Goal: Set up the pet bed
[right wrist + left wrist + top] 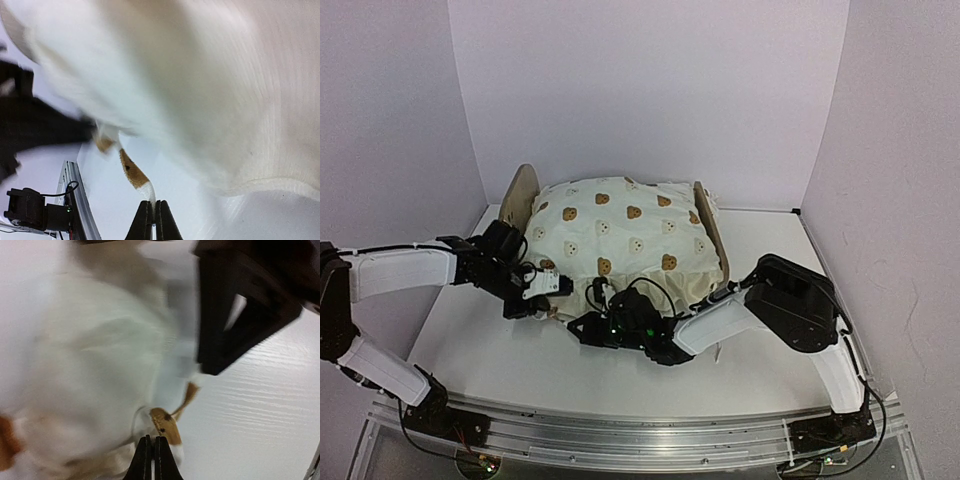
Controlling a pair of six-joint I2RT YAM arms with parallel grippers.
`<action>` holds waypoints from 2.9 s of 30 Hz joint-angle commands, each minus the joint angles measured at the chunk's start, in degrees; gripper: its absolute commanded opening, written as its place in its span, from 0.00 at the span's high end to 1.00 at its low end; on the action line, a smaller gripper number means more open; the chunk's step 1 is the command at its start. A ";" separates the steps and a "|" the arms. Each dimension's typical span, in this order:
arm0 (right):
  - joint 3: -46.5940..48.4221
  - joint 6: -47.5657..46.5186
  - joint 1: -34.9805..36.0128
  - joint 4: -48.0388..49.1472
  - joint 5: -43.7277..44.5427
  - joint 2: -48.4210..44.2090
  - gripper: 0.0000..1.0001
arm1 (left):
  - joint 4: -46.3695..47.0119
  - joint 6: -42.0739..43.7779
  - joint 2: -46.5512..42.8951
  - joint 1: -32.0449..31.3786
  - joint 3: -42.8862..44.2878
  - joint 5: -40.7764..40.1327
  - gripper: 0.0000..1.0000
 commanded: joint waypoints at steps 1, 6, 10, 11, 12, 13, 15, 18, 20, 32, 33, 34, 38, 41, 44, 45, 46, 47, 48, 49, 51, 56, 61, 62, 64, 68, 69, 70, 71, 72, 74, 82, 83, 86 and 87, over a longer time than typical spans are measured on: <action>-0.62 -3.45 0.23 -3.87 1.62 -5.73 1.00 | -7.69 -8.72 -6.97 4.68 6.96 2.50 1.00; 0.12 -5.03 0.24 -7.67 2.44 -6.27 1.00 | -10.30 -13.36 -11.95 6.09 11.90 0.29 1.00; 1.32 -7.30 0.25 -13.24 3.61 -6.70 1.00 | -7.14 -14.09 -13.94 6.55 18.76 -7.94 1.00; 1.54 -7.67 0.24 -14.14 3.68 -6.41 1.00 | -4.99 -12.93 -14.60 6.84 19.98 -10.42 1.00; 1.87 -7.85 0.26 -15.18 3.55 -5.90 1.00 | -2.81 -11.00 -15.34 7.30 20.77 -12.62 1.00; 2.20 -7.84 0.25 -15.99 3.29 -5.37 1.00 | -0.98 -8.69 -16.08 7.77 20.92 -14.74 1.00; 2.57 -7.58 0.24 -17.04 2.14 -4.01 1.00 | 2.56 -3.25 -17.65 8.51 20.43 -18.26 1.00; 1.37 -6.32 0.28 -18.27 1.38 -2.36 1.00 | 5.55 2.06 -18.56 10.12 19.96 -20.87 1.00; 0.37 -5.95 0.25 -19.51 1.11 -1.62 1.00 | 7.16 4.08 -18.62 12.35 19.56 -21.33 1.00; 13.71 -22.81 7.73 -35.54 -4.49 2.88 1.00 | 6.22 3.21 -20.88 15.55 16.41 -18.35 1.00; 13.15 -23.50 7.85 -37.92 -3.18 2.53 1.00 | 6.59 2.58 -21.07 15.59 16.63 -18.24 1.00; 11.48 -23.82 7.83 -39.23 -1.75 1.50 1.00 | 6.75 1.93 -21.27 15.58 16.97 -18.12 1.00; 6.35 -26.27 7.83 -46.00 3.61 -1.68 1.00 | 7.03 0.58 -21.58 15.58 17.26 -18.85 1.00; 2.78 -26.19 7.62 -47.49 5.99 -3.54 1.00 | 7.67 2.09 -22.41 15.56 15.23 -19.59 1.00; 0.43 -24.80 7.05 -47.66 5.59 -3.69 1.00 | 8.85 3.29 -22.74 15.68 14.54 -20.51 1.00; -0.44 -23.92 6.76 -47.76 5.45 -3.74 1.00 | 9.41 3.70 -22.64 15.72 14.89 -20.83 1.00; -1.43 -23.09 6.50 -47.84 5.40 -3.83 1.00 | 9.90 4.14 -22.55 15.79 15.36 -21.09 1.00; -2.43 -22.39 6.25 -47.81 5.57 -4.11 1.00 | 10.14 4.60 -22.46 15.91 15.99 -21.21 1.00; -3.12 -22.11 6.09 -47.79 6.00 -4.44 1.00 | 10.19 4.75 -22.36 16.02 16.55 -21.16 1.00; -3.67 -21.97 5.97 -47.77 6.43 -4.66 1.00 | 10.20 4.80 -22.28 16.12 17.08 -21.13 1.00; -3.49 -22.05 5.64 -47.76 6.56 -4.48 1.00 | 10.00 4.51 -22.20 16.20 17.54 -21.15 1.00; -5.00 -20.64 3.82 -47.44 6.17 -4.34 1.00 | 9.34 3.97 -22.31 16.28 17.80 -21.40 1.00; -8.40 -20.05 3.22 -46.19 6.48 -5.43 1.00 | 9.35 4.18 -22.18 16.47 18.22 -21.45 1.00; -8.42 -20.04 3.13 -46.13 6.41 -5.35 1.00 | 9.34 3.92 -22.13 16.50 18.24 -21.32 1.00; -7.34 -20.46 3.04 -46.09 6.09 -5.09 1.00 | 8.65 2.78 -22.01 16.54 18.54 -20.64 1.00; 0.04 -24.29 3.62 -46.38 4.40 -5.66 1.00 | -3.94 -4.98 -22.33 16.37 21.25 -5.71 1.00; 2.67 -25.98 4.01 -46.44 4.34 -5.85 1.00 | -8.07 -6.75 -22.54 16.04 20.51 -1.59 1.00; 5.15 -27.57 4.41 -46.46 4.02 -5.93 1.00 | -10.95 -8.20 -22.66 15.44 19.15 1.53 1.00; 7.39 -29.06 4.82 -46.46 3.52 -5.96 1.00 | -13.20 -9.49 -22.74 14.69 17.44 4.21 1.00; 9.71 -30.17 5.21 -46.38 2.72 -5.93 1.00 | -15.82 -9.57 -22.89 13.34 14.70 5.69 1.00; 12.81 -33.25 6.14 -46.26 1.37 -6.00 1.00 | -19.75 -7.88 -23.30 9.95 9.18 7.48 1.00; 14.41 -31.91 6.82 -37.49 -4.06 -7.75 1.00 | -20.75 4.47 -22.87 5.01 -11.24 4.07 1.00; 14.61 -31.49 6.82 -36.29 -4.39 -7.66 1.00 | -19.32 5.33 -22.64 5.01 -13.07 3.52 1.00; 15.13 -30.69 6.74 -34.35 -4.76 -7.83 1.00 | -15.98 7.89 -22.11 5.04 -16.79 2.12 1.00; 15.03 -30.42 6.73 -33.21 -4.68 -8.13 1.00 | -14.99 8.94 -22.20 5.04 -18.15 1.54 1.00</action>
